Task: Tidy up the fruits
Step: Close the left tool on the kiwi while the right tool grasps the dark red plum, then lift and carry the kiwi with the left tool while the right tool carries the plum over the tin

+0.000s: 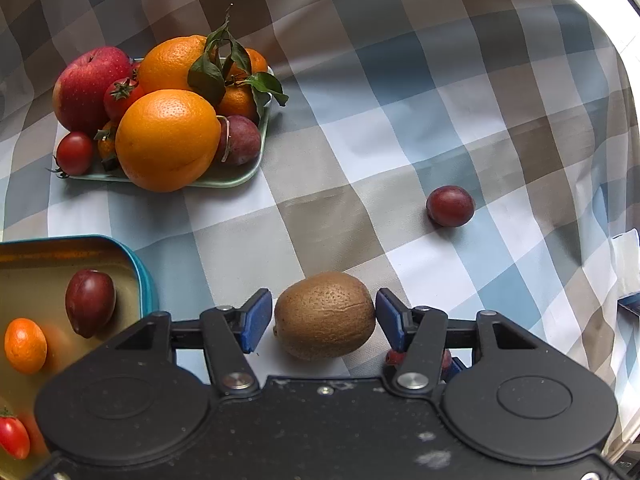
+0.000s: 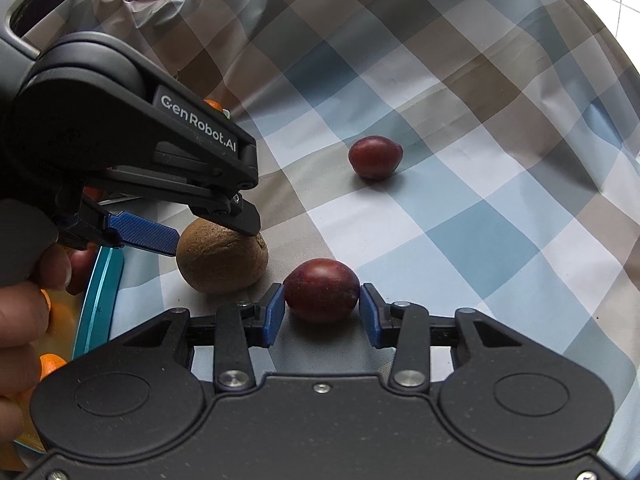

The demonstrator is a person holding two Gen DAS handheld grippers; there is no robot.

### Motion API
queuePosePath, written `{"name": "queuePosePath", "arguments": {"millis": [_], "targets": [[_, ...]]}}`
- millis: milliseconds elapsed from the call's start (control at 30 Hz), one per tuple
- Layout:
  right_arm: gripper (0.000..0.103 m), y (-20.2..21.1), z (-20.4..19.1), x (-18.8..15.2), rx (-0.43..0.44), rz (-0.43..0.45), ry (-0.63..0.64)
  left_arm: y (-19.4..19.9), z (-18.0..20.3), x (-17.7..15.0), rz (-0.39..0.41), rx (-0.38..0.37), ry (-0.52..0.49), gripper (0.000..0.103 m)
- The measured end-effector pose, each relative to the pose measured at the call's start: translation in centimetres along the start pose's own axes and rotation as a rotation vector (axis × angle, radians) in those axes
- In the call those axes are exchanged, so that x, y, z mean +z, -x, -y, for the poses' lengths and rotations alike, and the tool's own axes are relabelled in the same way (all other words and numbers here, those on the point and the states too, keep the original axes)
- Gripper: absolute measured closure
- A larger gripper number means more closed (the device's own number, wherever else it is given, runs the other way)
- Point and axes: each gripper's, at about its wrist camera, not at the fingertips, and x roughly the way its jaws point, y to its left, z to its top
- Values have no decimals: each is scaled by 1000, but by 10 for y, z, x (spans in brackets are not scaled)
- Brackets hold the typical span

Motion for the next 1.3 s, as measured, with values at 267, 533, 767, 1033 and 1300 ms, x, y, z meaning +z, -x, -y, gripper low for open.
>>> {"name": "queuePosePath", "arguments": {"millis": [267,533,767,1033,1300], "targets": [[54,22,23,-10,-18,-42,-86,-11,1,-1,-15,27,32,38],[54,39,42,-23,-51,-58,-123,-20,3,3,-13,58,64,37],[54,50,48,-26,-46,-51,-133,-19,5,6,24,101,74,33],[53,51,50,-26,-44,-43,-135,-18,-5,10,31,88,131,32],[54,53,50,-26,-49,-40,-136,-21,0,7,25,63,98,43]]}}
